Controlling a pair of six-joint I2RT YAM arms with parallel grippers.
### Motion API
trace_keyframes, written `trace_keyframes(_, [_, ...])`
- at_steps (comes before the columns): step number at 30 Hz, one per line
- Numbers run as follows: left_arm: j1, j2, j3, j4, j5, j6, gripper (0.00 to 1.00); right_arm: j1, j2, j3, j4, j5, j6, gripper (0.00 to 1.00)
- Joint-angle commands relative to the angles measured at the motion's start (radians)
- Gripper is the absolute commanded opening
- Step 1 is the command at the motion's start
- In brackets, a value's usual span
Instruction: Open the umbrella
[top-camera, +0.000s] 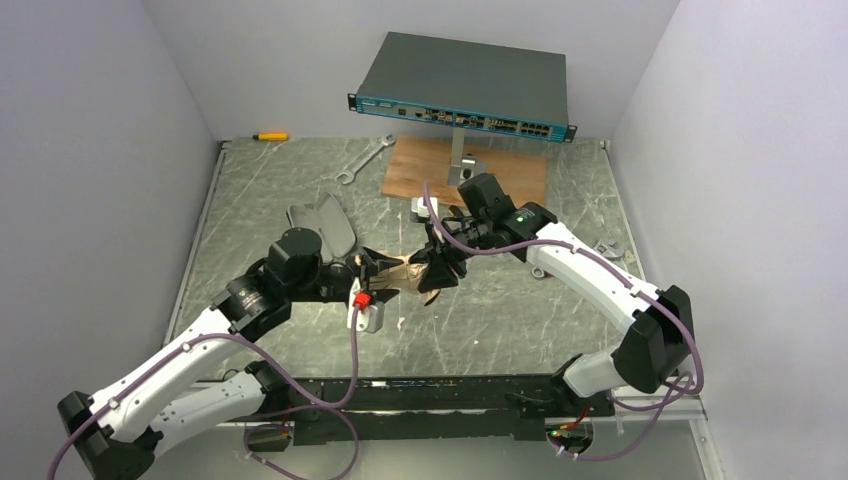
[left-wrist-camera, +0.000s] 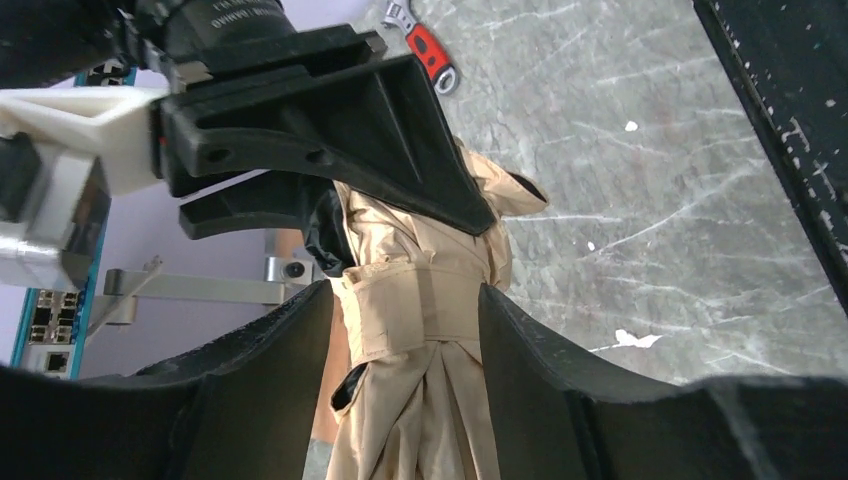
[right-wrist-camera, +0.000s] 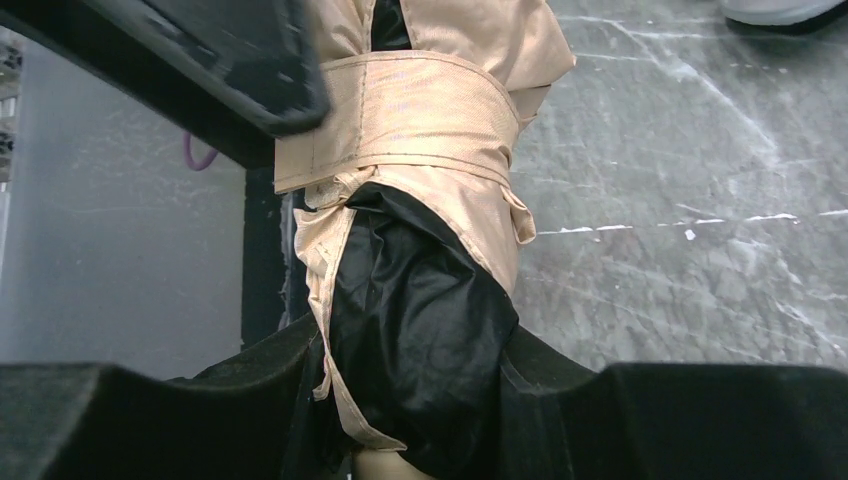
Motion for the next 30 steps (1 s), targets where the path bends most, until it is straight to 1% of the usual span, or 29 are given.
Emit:
trace_keyframes(1, [-0.026, 0.017, 0.031, 0.019, -0.055, 0.087, 0.59, 0.001, -0.024, 0.066, 0.022, -0.113, -0.018, 0.00])
trace_keyframes(2, [-0.026, 0.022, 0.030, 0.023, -0.065, 0.085, 0.57, 0.002, -0.025, 0.064, 0.023, -0.119, -0.020, 0.00])
trace_keyframes(5, [-0.027, 0.019, 0.022, 0.047, -0.092, 0.061, 0.46, 0.010, -0.028, 0.064, 0.022, -0.104, -0.038, 0.00])
trace_keyframes(10, [-0.026, -0.004, 0.017, 0.041, -0.097, 0.012, 0.21, 0.022, -0.032, 0.062, -0.022, -0.076, -0.100, 0.00])
trace_keyframes(13, [-0.026, -0.024, 0.006, 0.069, -0.081, -0.053, 0.01, 0.039, -0.044, 0.050, -0.033, -0.037, -0.129, 0.00])
trace_keyframes(17, [-0.026, -0.019, 0.025, 0.091, -0.065, -0.208, 0.00, 0.065, -0.058, 0.037, -0.056, 0.009, -0.196, 0.00])
trace_keyframes(19, [-0.019, -0.005, 0.039, 0.114, -0.099, -0.291, 0.00, 0.074, -0.071, 0.028, -0.048, 0.023, -0.213, 0.00])
trace_keyframes(21, [0.015, 0.008, 0.049, 0.146, -0.114, -0.372, 0.00, 0.086, -0.088, 0.015, -0.045, 0.037, -0.238, 0.00])
trace_keyframes(24, [0.103, 0.039, 0.068, 0.196, -0.136, -0.514, 0.00, 0.102, -0.119, -0.019, -0.040, 0.059, -0.283, 0.00])
trace_keyframes(28, [0.267, 0.111, 0.114, 0.217, -0.099, -0.664, 0.00, 0.137, -0.154, -0.045, -0.054, 0.086, -0.338, 0.00])
trace_keyframes(30, [0.316, 0.141, 0.127, 0.227, -0.077, -0.719, 0.00, 0.142, -0.166, -0.050, -0.048, 0.094, -0.352, 0.00])
